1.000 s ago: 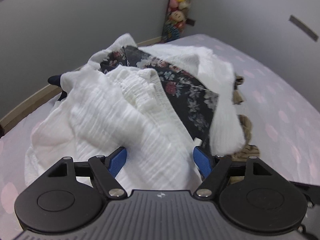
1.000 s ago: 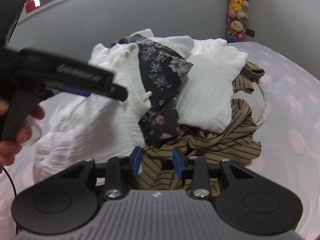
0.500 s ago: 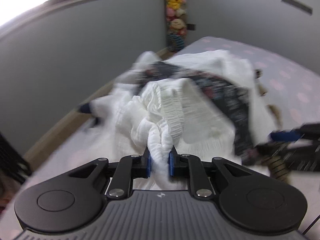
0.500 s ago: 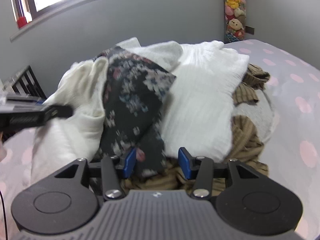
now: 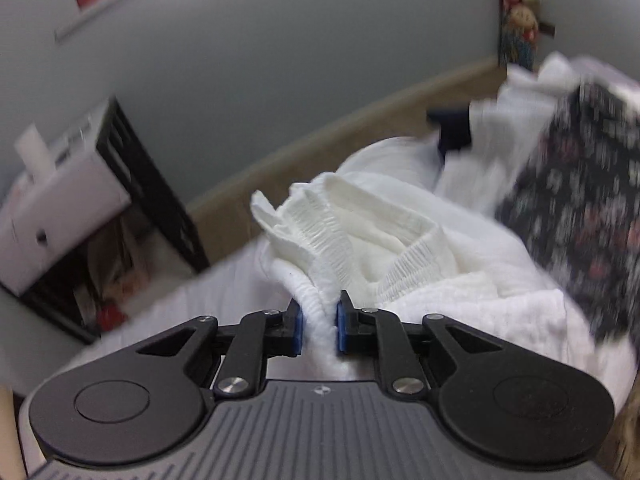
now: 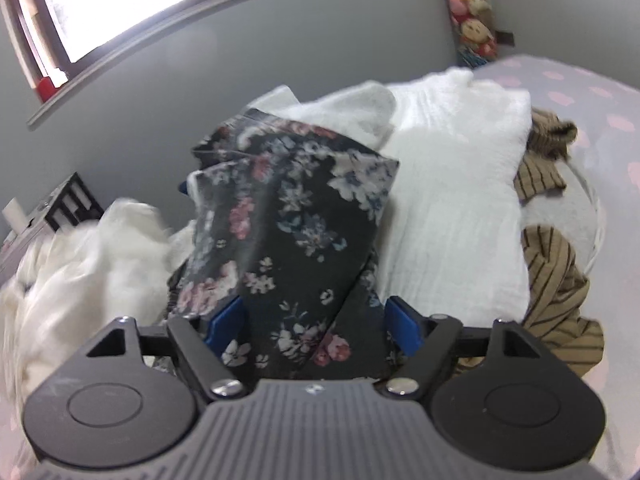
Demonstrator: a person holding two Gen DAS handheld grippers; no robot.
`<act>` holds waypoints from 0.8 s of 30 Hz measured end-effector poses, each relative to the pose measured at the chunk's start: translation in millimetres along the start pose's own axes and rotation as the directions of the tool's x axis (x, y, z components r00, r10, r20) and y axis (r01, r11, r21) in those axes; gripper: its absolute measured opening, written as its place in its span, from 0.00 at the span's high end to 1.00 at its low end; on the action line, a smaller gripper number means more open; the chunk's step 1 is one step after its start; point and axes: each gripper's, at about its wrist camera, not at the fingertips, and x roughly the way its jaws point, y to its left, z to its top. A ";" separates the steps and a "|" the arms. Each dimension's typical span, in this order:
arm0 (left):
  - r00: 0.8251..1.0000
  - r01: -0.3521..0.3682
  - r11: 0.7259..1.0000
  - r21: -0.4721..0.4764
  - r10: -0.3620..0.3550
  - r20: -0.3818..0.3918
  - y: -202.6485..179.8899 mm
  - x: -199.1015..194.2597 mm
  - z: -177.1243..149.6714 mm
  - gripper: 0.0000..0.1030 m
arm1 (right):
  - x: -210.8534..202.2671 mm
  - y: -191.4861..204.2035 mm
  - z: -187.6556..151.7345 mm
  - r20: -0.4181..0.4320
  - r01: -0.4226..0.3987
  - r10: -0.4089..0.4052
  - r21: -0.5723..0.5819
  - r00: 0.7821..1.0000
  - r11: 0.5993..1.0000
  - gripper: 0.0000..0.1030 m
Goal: Fold clothes
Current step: 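Grasp the dark floral garment with the right gripper and lift it, then carry the floral garment with the right gripper onto the open bed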
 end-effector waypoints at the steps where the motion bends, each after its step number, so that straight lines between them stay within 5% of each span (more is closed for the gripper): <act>1: 1.000 0.006 1.000 0.003 -0.006 -0.030 0.0 3.9 -6.4 0.85 | 2.0 1.5 -0.6 -0.002 -0.004 0.004 0.009 1.000 1.000 0.48; 4: 0.997 0.008 1.000 0.006 -0.008 -0.080 -0.4 4.7 -16.5 0.80 | -2.7 15.9 -2.6 0.028 0.056 -0.055 -0.059 0.998 0.997 0.81; 6: 0.996 -0.006 1.000 0.025 0.008 -0.085 -2.0 -0.2 -20.0 0.73 | -10.2 19.4 -4.2 0.049 0.076 -0.072 -0.084 0.996 0.994 0.89; 7: 0.997 -0.018 0.999 0.042 0.021 -0.071 -4.3 -4.5 -20.7 0.70 | -15.5 20.5 -4.9 0.062 0.088 -0.082 -0.091 0.995 0.992 0.90; 9: 0.999 -0.027 0.997 0.067 0.029 -0.038 -9.3 -14.6 -21.7 0.42 | -26.4 23.1 -6.6 0.092 0.114 -0.105 -0.103 0.990 0.988 0.92; 11: 1.000 0.005 0.998 0.068 -0.006 0.008 -15.1 -28.6 -21.9 0.34 | -38.4 29.1 -8.6 0.128 0.147 -0.130 -0.129 0.983 0.981 0.93; 16: 0.988 0.120 0.990 0.071 -0.127 0.094 -35.8 -58.8 -22.5 0.34 | -76.0 44.7 -12.4 0.217 0.212 -0.169 -0.194 0.961 0.958 0.94; 20: 0.948 0.273 0.957 0.103 -0.285 0.138 -63.2 -76.4 -23.7 0.34 | -111.0 39.9 -17.1 0.250 0.243 -0.197 -0.171 0.948 0.955 0.95; 24: 0.913 0.355 0.922 0.154 -0.378 0.153 -87.9 -86.7 -23.8 0.34 | -150.6 29.5 -37.1 0.311 0.359 -0.289 -0.196 0.906 0.913 0.99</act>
